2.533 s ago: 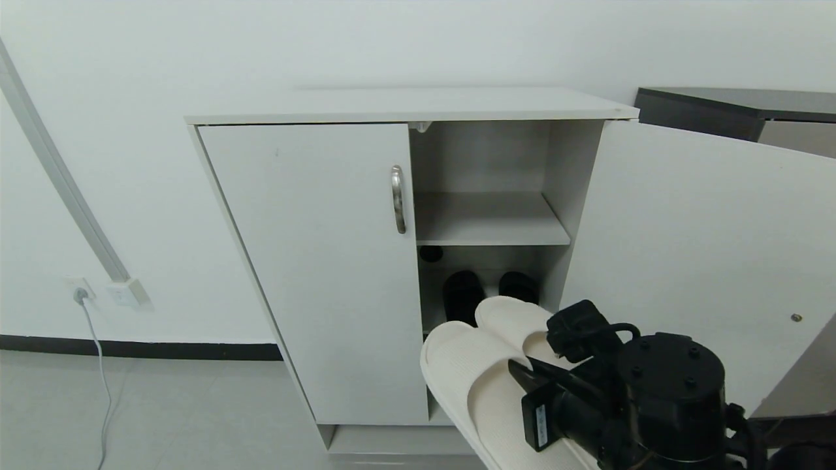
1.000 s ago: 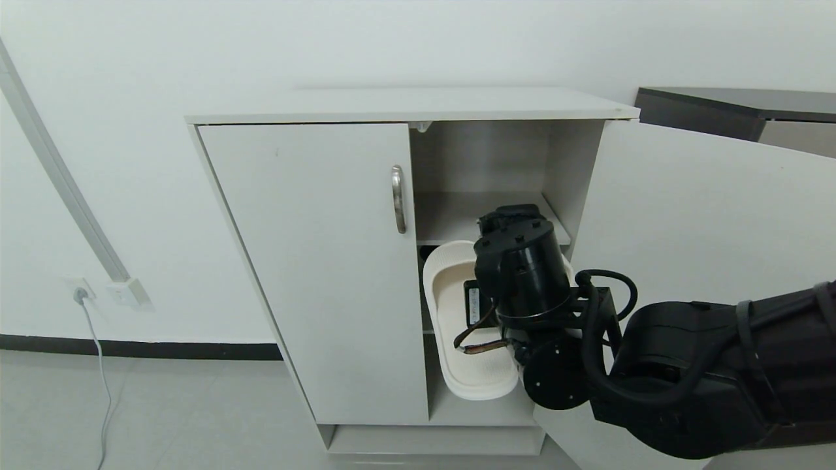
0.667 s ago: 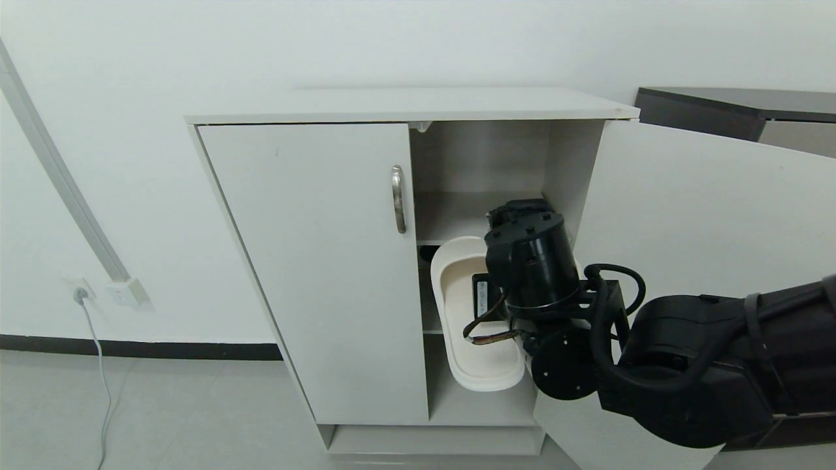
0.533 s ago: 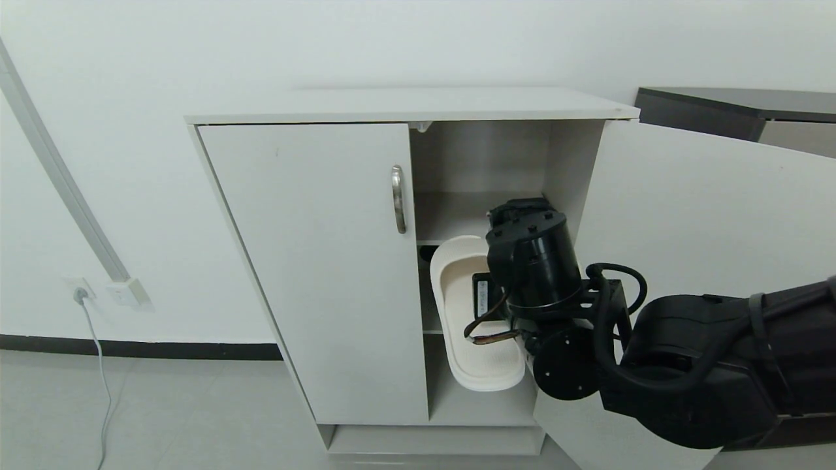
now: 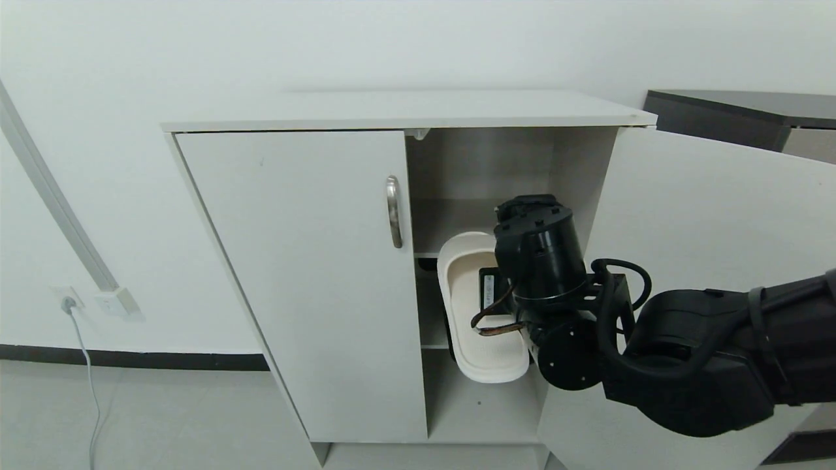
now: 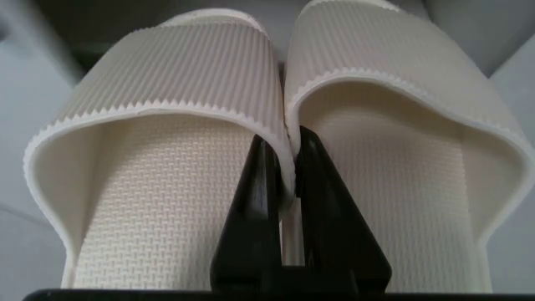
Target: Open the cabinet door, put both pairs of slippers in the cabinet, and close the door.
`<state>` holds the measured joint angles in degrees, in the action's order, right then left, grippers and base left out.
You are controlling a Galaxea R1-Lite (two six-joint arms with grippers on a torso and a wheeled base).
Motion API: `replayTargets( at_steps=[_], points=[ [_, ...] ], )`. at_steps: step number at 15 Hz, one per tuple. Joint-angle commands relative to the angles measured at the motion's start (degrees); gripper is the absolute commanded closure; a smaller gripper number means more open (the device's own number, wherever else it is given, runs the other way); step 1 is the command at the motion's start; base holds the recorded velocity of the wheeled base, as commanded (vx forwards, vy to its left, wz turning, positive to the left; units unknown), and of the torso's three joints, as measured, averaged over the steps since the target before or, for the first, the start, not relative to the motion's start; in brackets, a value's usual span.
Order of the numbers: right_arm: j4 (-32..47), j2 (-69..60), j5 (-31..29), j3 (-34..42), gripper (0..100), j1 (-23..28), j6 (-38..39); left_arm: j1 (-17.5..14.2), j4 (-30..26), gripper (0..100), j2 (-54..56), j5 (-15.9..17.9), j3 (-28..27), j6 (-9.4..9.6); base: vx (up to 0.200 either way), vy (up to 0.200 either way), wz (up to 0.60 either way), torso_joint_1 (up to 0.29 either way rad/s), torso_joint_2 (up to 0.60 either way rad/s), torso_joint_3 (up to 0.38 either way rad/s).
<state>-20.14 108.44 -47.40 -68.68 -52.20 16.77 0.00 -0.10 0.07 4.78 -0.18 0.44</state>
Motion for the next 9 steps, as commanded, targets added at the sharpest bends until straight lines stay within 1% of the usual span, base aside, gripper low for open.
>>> replayTargets(
  at_steps=[1,7,9],
  points=[
    [0.01,0.2,0.11,0.04,100,-0.09,0.01,0.0,0.01,100,-0.07,-0.03,0.01,0.0,0.2,0.0,0.0,0.002,0.01,0.002],
    [0.01,3.01,0.2,-1.72,100,0.17,-0.16,-0.09,0.01,100,-0.07,-0.03,0.01,0.0,0.2,0.0,0.0,0.0,0.0,0.002],
    [0.01,3.54,0.2,-2.86,100,0.26,-0.16,0.0,0.1,100,-0.07,-0.03,0.01,-0.09,0.0,0.0,0.0,0.0,0.0,0.0]
  ],
)
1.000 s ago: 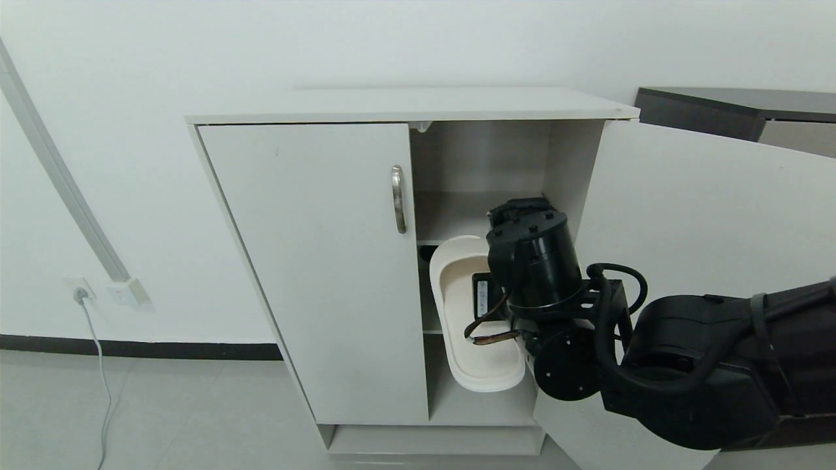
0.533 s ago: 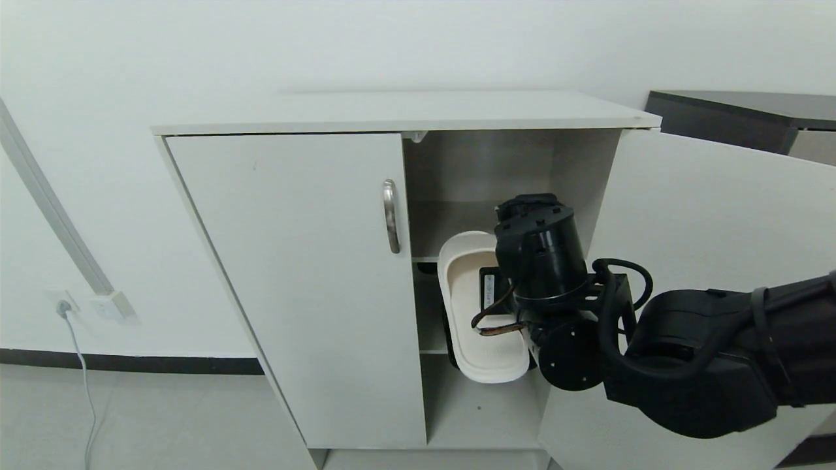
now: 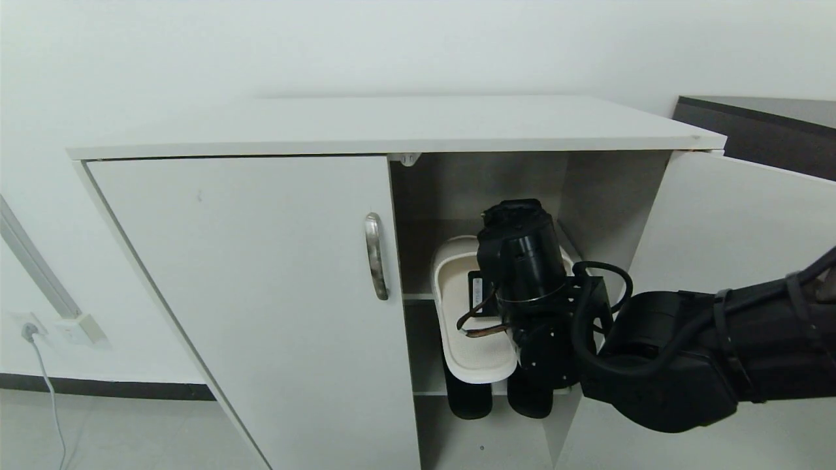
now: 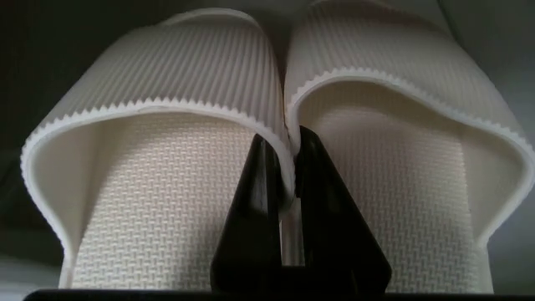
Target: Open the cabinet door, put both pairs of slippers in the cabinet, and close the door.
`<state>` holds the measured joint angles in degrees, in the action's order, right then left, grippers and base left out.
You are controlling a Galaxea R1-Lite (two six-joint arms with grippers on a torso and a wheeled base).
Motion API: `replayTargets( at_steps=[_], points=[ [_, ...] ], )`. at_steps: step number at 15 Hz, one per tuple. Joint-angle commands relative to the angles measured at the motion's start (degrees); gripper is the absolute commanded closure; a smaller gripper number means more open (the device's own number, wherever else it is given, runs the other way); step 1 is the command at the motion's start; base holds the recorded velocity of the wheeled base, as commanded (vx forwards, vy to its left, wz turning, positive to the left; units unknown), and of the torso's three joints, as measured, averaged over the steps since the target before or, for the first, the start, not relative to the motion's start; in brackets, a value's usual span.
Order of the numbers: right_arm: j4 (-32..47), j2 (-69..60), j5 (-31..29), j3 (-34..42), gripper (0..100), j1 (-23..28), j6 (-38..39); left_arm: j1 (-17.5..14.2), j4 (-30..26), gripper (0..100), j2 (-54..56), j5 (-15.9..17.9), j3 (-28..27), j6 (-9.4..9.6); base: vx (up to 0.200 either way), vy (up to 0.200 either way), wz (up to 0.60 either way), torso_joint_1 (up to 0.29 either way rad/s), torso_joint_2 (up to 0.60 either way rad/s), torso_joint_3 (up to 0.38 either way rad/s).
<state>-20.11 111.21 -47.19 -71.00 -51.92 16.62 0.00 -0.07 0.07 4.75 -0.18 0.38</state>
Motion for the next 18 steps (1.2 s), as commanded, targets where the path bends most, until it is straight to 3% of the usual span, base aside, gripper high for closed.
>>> replayTargets(
  at_steps=[1,7,15,18],
  points=[
    [-0.01,1.02,-0.01,-1.25,100,0.24,0.0,0.0,0.07,100,-0.07,-0.01,0.01,-0.03,0.0,0.0,0.0,0.0,0.0,0.0],
    [2.45,5.5,2.98,-7.84,100,4.37,0.0,0.0,0.07,100,-0.07,-0.01,0.01,-0.03,0.0,0.0,0.0,0.0,0.0,0.0],
    [12.91,9.63,4.47,-22.87,100,6.92,-0.09,0.0,0.07,100,-0.07,-0.01,0.01,0.06,0.0,0.0,0.0,0.0,0.0,0.0],
    [13.52,10.43,4.83,-23.57,100,7.53,0.0,0.0,0.07,100,-0.07,-0.01,0.01,0.06,0.0,0.0,0.0,0.0,0.0,0.0]
  ],
)
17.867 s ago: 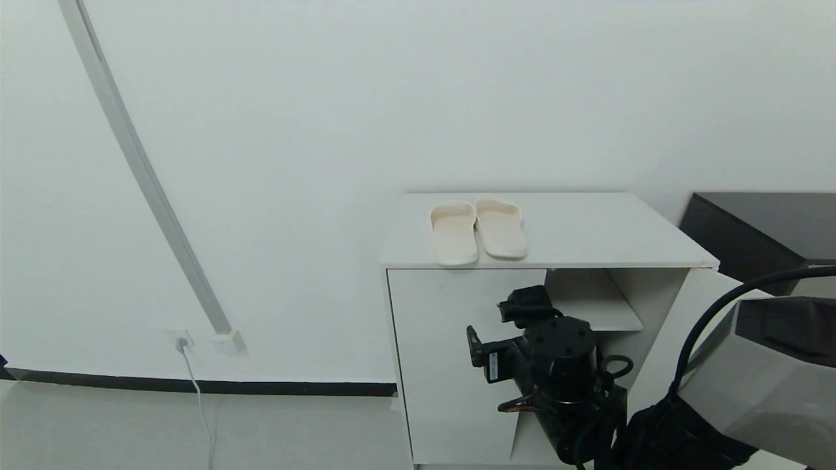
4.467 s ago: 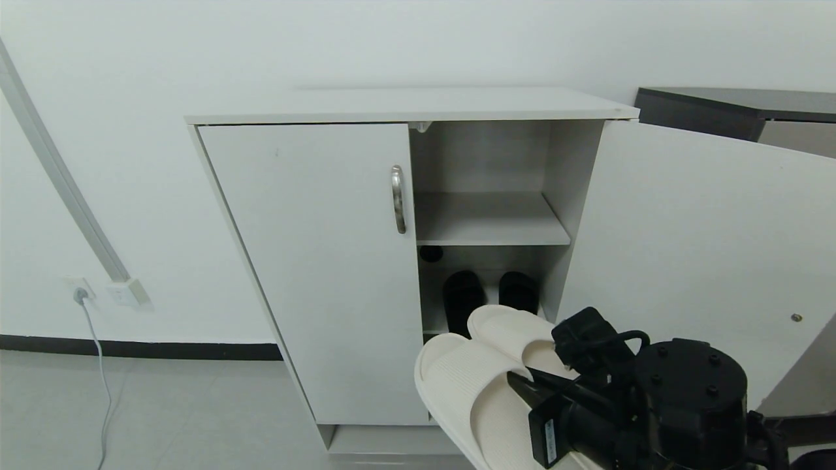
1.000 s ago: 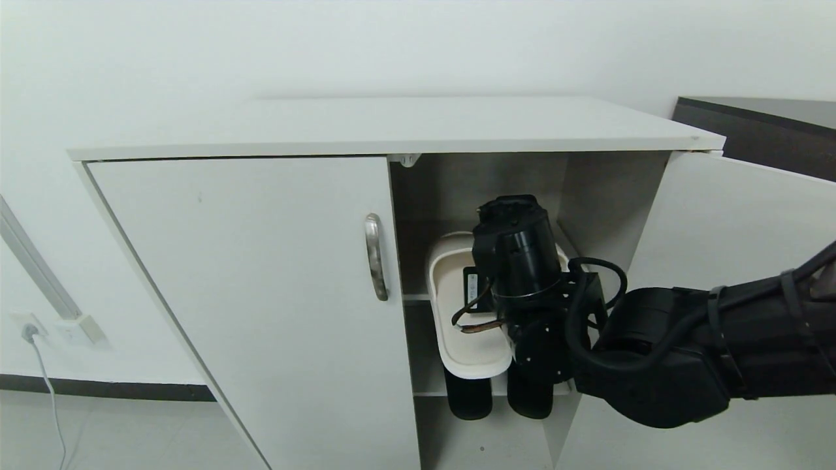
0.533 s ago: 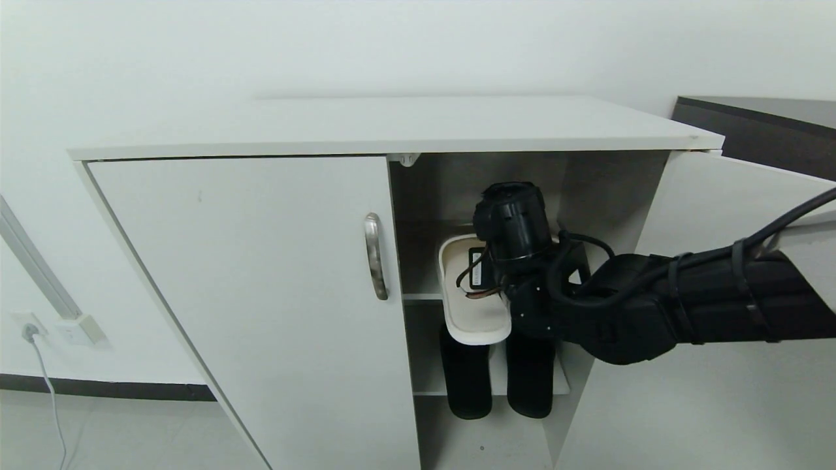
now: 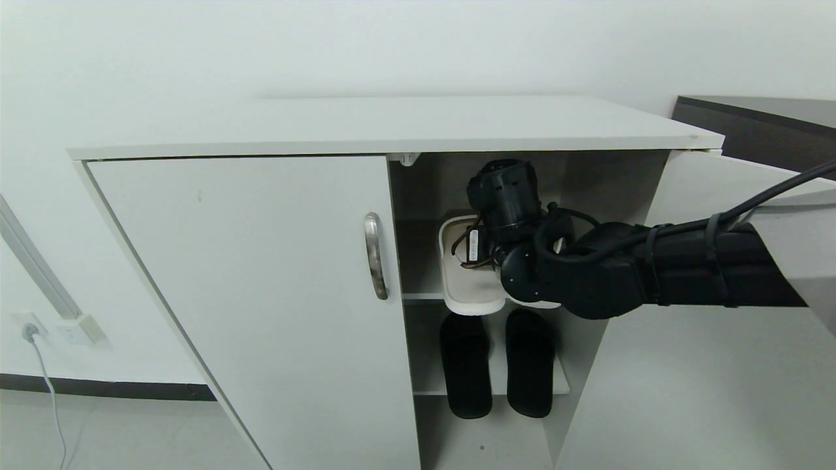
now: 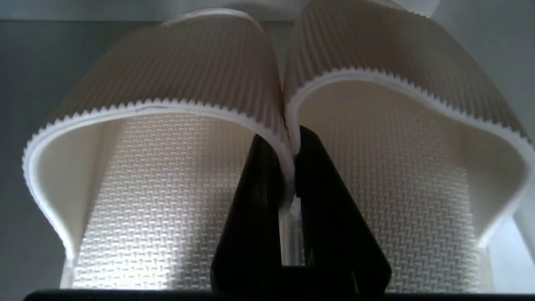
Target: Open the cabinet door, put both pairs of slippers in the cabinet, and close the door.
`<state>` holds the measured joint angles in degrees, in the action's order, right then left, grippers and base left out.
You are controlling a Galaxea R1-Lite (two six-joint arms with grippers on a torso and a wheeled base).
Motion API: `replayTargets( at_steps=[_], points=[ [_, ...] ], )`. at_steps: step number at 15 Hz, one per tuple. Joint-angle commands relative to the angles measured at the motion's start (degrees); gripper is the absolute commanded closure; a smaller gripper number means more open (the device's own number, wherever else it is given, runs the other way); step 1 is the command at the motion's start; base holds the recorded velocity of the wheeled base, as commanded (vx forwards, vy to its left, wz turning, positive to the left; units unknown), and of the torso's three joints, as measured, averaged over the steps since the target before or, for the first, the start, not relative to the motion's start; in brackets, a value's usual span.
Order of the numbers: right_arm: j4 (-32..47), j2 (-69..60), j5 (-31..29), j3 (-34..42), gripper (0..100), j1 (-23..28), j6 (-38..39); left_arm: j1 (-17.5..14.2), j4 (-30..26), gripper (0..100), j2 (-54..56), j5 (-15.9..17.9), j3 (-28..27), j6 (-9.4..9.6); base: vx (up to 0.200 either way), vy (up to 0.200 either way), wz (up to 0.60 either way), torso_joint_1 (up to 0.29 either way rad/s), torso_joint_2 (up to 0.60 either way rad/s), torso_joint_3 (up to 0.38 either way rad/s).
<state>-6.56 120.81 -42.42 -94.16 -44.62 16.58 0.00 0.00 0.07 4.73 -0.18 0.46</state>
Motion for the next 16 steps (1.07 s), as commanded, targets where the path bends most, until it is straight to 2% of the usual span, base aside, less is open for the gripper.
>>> replayTargets(
  at_steps=[1,8,9,16],
  points=[
    [-0.12,1.27,0.15,-0.41,100,0.41,0.12,0.0,0.0,100,-0.07,0.02,0.01,-0.02,0.0,0.0,0.0,0.0,0.0,0.0],
    [-0.3,4.0,1.47,-2.26,100,1.81,0.82,0.0,0.0,100,-0.07,-0.07,0.01,-0.11,0.0,0.0,0.0,0.0,0.0,0.0],
    [-0.21,4.0,1.47,-2.26,0,1.81,0.74,-0.09,0.0,100,-0.07,-0.07,0.01,-0.11,0.0,0.0,0.0,0.0,0.0,0.0],
    [-0.12,0.74,1.11,1.44,0,0.67,0.74,-0.09,0.0,100,-0.07,-0.6,0.01,-0.2,0.0,0.0,0.0,0.0,0.0,0.0]
  ],
)
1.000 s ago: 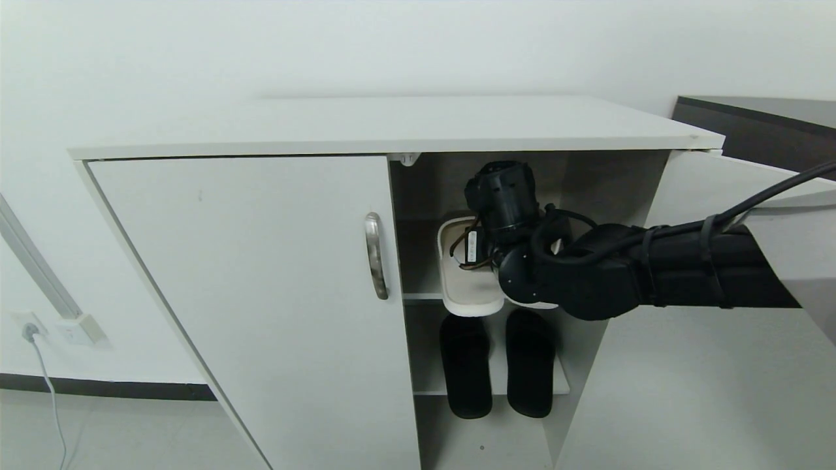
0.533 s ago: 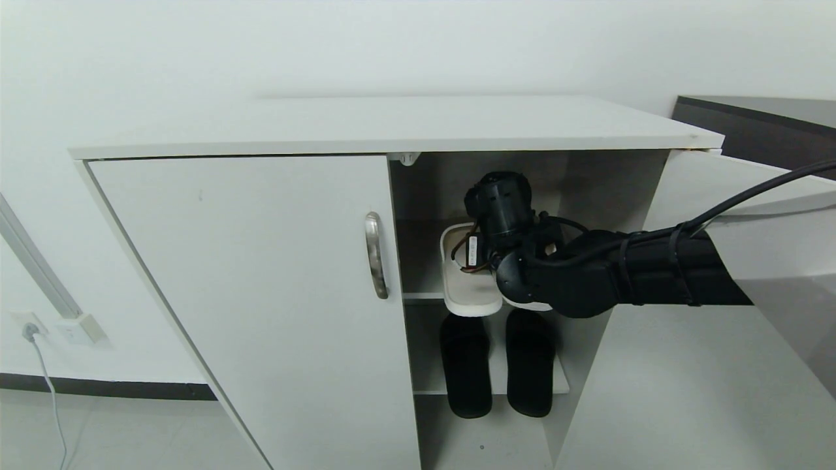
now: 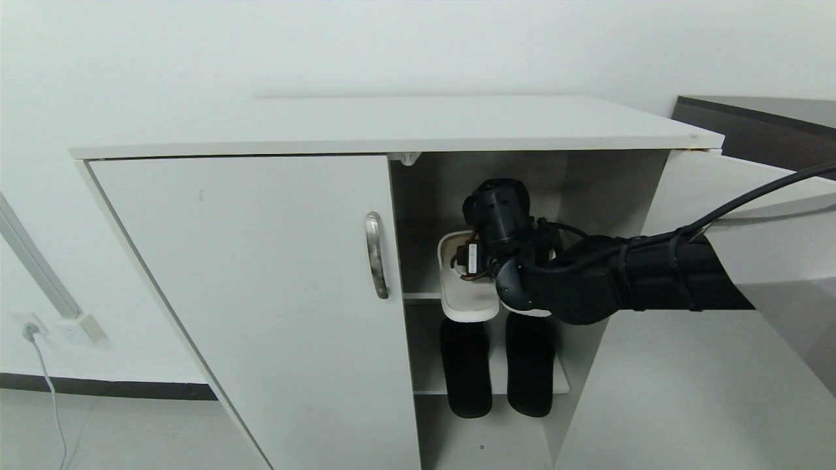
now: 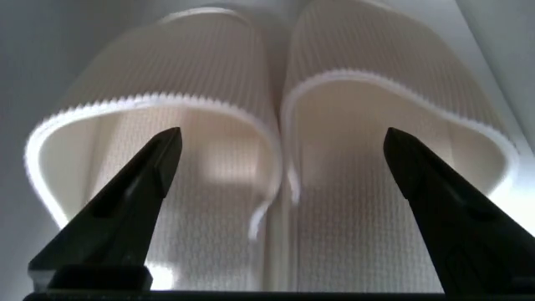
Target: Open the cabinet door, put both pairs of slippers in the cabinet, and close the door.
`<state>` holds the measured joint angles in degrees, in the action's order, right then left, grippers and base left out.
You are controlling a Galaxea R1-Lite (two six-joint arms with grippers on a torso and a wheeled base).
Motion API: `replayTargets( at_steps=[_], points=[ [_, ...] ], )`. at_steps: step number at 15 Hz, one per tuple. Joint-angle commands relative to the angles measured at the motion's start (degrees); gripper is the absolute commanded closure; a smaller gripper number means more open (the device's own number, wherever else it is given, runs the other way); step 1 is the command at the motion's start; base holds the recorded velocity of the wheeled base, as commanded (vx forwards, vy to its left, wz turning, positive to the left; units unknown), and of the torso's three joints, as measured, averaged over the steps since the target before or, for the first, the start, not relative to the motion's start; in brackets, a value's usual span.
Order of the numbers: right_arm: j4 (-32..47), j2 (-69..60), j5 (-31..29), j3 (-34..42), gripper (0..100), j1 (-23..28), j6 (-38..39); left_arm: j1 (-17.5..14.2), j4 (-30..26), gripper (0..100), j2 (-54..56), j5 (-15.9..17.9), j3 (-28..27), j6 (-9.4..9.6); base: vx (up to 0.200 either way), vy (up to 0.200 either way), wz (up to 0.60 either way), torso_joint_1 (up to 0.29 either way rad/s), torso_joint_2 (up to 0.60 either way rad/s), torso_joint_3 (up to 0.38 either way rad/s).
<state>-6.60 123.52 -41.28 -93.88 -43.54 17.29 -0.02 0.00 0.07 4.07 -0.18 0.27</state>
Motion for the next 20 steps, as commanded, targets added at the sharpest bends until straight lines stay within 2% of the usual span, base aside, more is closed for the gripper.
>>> replayTargets(
  at_steps=[1,8,10,12,13,16,20],
  points=[
    [-0.08,-2.84,-0.03,1.95,0,-0.66,0.03,0.02,0.0,100,-0.07,-0.12,0.01,0.0,0.0,0.0,0.0,0.0,0.0,0.0],
    [-1.49,-19.89,0.94,22.51,0,-6.73,0.91,0.02,0.0,100,-0.07,-0.47,0.01,-0.09,0.0,0.0,0.0,0.0,0.0,0.0],
    [-5.01,-23.41,4.19,28.93,0,-7.7,0.73,0.02,0.0,100,-0.07,-0.47,0.01,-0.09,0.0,0.0,0.0,0.0,0.0,0.0],
    [-13.27,-25.96,6.56,36.58,0,-8.84,0.29,0.02,0.0,100,-0.07,-0.47,0.01,-0.09,0.0,0.0,0.0,0.0,0.0,0.0],
    [-15.99,-26.48,6.65,38.77,100,-9.28,0.12,0.02,0.0,100,-0.07,-0.47,0.01,-0.09,0.0,0.0,0.0,0.0,0.0,0.0],
    [-18.98,-27.8,9.37,40.97,100,-9.72,-1.38,0.02,0.0,100,-0.07,-0.47,0.01,0.08,0.0,0.0,0.0,0.0,0.0,0.0],
    [-19.07,-26.75,9.2,41.76,100,-10.24,-1.47,0.02,0.0,100,-0.07,-0.47,0.01,-0.09,0.0,0.0,0.0,0.0,0.0,0.0]
  ],
)
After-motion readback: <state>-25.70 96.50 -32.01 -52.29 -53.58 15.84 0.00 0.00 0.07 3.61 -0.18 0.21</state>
